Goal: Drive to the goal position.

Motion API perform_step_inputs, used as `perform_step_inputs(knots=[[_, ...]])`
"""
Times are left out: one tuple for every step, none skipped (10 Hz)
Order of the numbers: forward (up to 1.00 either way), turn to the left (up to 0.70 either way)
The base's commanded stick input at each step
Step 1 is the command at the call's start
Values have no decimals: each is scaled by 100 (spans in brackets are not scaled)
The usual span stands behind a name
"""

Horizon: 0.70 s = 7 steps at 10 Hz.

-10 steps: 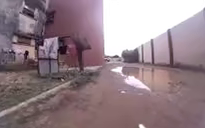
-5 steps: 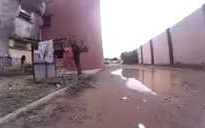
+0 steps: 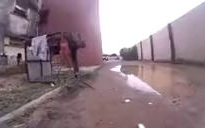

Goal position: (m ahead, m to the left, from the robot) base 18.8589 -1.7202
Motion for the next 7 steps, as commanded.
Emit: perform_step_inputs(knots=[[38, 0], [50, 0], [50, 0], [50, 0], [50, 0], [50, 0], [50, 0]])
